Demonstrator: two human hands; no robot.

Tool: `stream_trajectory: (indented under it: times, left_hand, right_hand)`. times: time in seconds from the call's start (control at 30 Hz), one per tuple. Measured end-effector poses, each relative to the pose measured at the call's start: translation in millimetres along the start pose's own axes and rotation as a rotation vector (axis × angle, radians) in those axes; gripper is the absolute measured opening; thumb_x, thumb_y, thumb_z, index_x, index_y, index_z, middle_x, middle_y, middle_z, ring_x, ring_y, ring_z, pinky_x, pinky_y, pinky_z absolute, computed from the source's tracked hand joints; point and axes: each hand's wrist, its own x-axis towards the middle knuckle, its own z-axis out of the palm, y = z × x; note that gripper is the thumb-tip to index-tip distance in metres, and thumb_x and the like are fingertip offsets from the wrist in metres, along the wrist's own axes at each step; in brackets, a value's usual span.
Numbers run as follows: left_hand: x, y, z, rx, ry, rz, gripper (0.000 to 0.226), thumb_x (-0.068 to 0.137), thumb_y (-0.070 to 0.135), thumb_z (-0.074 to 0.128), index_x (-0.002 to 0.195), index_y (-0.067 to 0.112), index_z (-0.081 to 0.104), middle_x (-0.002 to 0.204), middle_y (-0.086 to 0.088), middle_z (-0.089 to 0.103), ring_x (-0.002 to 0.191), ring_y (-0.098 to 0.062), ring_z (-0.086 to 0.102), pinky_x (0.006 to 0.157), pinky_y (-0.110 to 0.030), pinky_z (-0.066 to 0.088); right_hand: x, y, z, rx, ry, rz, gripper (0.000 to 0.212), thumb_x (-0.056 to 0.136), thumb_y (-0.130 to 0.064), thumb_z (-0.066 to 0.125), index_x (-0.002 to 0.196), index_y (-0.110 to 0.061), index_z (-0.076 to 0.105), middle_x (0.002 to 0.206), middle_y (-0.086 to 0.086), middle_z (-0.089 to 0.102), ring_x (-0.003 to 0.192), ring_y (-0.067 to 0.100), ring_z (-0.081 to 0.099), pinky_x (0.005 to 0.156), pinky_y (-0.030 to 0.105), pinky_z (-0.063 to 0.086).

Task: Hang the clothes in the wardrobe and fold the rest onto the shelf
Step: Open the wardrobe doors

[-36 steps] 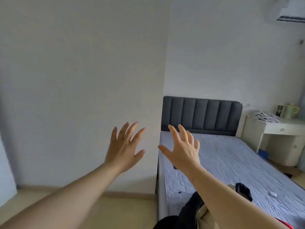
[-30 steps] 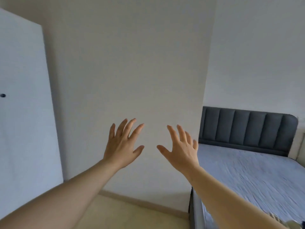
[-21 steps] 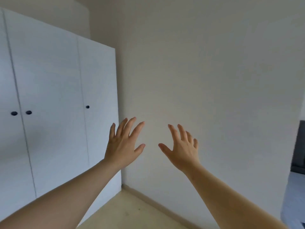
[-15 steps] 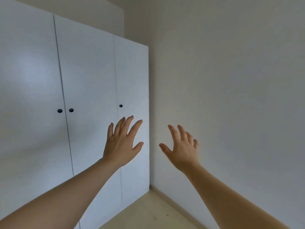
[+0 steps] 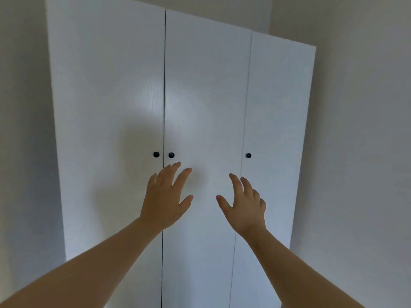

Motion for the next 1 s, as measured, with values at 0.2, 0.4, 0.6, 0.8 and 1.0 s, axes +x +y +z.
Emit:
stream_trajectory:
  times: [0.2, 0.4, 0.6, 0.8, 1.0]
  left_hand:
    - [57, -83, 58, 0.005, -0.03, -0.169, 0.052, 0.09, 0.033, 0.05, 0.137, 0.017, 0.039, 0.141, -0.007, 0.037, 0.116, -0.025, 0.049, 0.094, -0.032, 0.04]
    - [132, -181, 127, -0.017, 0.006, -0.211, 0.043, 0.089, 0.021, 0.051, 0.13, 0.015, 0.046, 0.13, -0.005, 0.043, 0.11, -0.023, 0.049, 0.087, -0.028, 0.04]
    - [199, -237, 189, -0.088, -0.003, -0.205, 0.044, 0.09, 0.025, 0.051, 0.132, 0.016, 0.044, 0.131, 0.0, 0.045, 0.109, -0.018, 0.051, 0.086, -0.026, 0.045]
    - [215, -244, 220, -0.149, 0.041, -0.241, 0.019, 0.092, 0.02, 0.05, 0.104, 0.009, 0.06, 0.108, 0.0, 0.054, 0.078, -0.016, 0.056, 0.066, -0.022, 0.043]
    - [218, -232, 216, -0.11, 0.095, -0.345, 0.015, 0.094, 0.02, 0.047, 0.096, 0.009, 0.056, 0.099, 0.0, 0.046, 0.065, -0.011, 0.042, 0.059, -0.018, 0.033]
  right_hand:
    - [99, -33, 87, 0.061, -0.062, -0.128, 0.063, 0.093, -0.052, 0.039, 0.147, -0.033, 0.014, 0.153, 0.002, 0.023, 0.136, 0.025, 0.028, 0.108, 0.043, 0.022]
    - [206, -71, 171, 0.104, -0.049, -0.18, 0.055, 0.093, -0.047, 0.042, 0.143, -0.032, 0.023, 0.129, 0.001, 0.049, 0.116, 0.022, 0.045, 0.095, 0.036, 0.032]
    - [297, -106, 240, 0.244, -0.063, -0.132, 0.052, 0.093, -0.042, 0.045, 0.142, -0.034, 0.027, 0.127, -0.002, 0.047, 0.114, 0.019, 0.046, 0.093, 0.033, 0.035]
    - [332, -113, 273, 0.388, -0.035, -0.151, 0.009, 0.093, -0.028, 0.048, 0.092, -0.022, 0.041, 0.08, -0.005, 0.05, 0.072, 0.016, 0.048, 0.063, 0.027, 0.038]
    - [326, -118, 269, 0.446, -0.006, -0.146, 0.004, 0.094, -0.014, 0.043, 0.089, -0.015, 0.043, 0.078, 0.0, 0.052, 0.072, 0.02, 0.051, 0.064, 0.035, 0.045]
